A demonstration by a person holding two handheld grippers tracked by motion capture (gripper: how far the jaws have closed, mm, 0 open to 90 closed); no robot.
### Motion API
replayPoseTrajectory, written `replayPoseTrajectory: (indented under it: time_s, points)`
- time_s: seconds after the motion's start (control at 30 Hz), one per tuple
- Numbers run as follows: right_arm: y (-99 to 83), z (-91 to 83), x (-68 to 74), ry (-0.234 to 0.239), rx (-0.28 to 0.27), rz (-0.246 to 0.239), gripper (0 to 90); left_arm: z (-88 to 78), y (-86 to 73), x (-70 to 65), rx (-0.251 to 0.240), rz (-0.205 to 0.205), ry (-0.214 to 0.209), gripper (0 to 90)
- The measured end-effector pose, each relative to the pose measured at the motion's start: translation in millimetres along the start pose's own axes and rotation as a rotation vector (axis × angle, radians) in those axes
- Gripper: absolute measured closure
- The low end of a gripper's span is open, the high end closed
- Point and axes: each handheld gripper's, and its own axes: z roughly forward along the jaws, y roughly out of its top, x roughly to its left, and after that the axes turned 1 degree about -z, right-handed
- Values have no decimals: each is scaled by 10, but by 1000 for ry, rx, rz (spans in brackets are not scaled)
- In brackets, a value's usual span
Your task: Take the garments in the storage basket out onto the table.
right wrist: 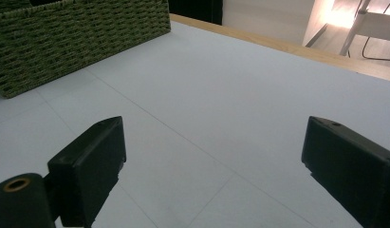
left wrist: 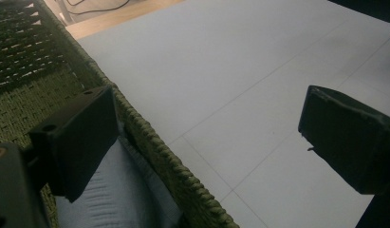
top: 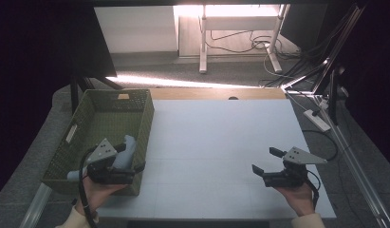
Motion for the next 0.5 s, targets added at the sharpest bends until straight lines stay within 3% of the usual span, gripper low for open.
replayPoseTrajectory:
  time_s: [0.5]
  points:
    - [-9, 44, 17, 3, 21, -19, 79, -28, -10, -11, -14, -4, 4, 64]
